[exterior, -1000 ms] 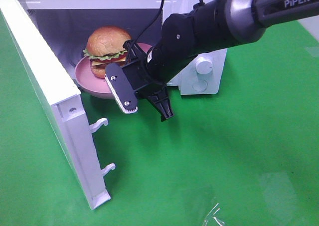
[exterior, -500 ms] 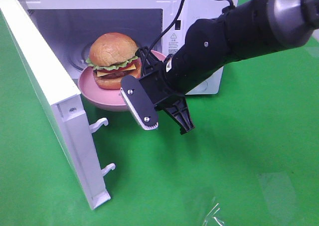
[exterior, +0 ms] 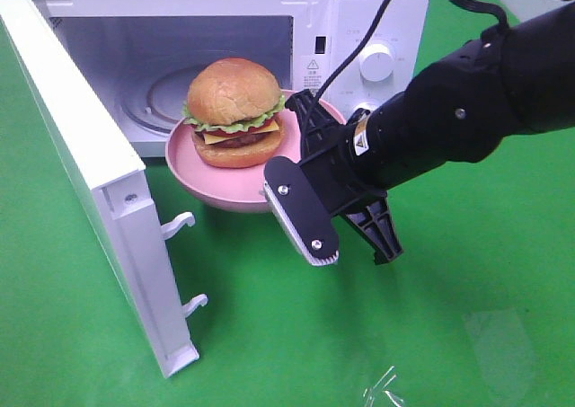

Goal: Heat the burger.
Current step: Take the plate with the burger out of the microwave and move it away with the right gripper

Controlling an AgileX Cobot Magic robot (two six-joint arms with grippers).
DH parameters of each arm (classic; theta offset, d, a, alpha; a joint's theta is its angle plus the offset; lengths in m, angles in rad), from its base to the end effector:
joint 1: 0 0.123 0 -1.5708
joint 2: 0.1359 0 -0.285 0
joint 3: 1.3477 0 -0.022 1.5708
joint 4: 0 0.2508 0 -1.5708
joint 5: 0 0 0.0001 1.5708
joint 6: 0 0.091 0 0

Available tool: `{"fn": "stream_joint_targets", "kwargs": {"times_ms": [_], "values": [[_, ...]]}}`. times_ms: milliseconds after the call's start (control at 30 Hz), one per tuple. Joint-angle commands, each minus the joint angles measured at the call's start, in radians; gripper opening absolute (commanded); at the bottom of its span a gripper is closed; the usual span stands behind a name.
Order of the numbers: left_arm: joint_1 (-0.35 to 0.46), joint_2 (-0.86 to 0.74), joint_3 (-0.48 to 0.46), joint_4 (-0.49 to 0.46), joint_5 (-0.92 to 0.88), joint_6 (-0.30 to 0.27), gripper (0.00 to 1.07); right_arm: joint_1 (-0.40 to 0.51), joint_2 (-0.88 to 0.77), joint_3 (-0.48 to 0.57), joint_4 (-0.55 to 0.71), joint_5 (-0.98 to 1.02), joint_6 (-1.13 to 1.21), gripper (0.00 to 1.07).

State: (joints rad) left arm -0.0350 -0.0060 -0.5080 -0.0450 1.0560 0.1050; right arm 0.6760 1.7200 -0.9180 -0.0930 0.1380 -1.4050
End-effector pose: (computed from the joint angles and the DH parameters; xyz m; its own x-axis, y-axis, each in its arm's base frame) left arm -0.0067 -0.0033 0.2799 -0.4313 0.0978 -0.8969 0.1062 0.9927 0.0572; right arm 0.2689 0.2142 0.1802 0.5742 -0.8178 -0.0389 -0.6312 -0.4119 -0.6572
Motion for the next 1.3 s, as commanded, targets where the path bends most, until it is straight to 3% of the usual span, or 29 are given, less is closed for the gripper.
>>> {"fn": "stream_joint_targets", "kwargs": {"times_ms": [33, 800, 1300], "values": [[0.003, -0.019, 0.005, 0.001, -0.013, -0.001, 1.00, -0.011, -0.070, 0.043, -0.038, -0.089, 0.081, 0.00], [0.003, -0.019, 0.005, 0.001, -0.013, -0.001, 1.00, -0.011, -0.359, 0.251, -0.072, -0.005, 0.165, 0.00], [0.003, -0.019, 0.005, 0.001, -0.013, -0.001, 1.00, -0.011, -0.565, 0.340, -0.194, 0.139, 0.330, 0.00]]}}
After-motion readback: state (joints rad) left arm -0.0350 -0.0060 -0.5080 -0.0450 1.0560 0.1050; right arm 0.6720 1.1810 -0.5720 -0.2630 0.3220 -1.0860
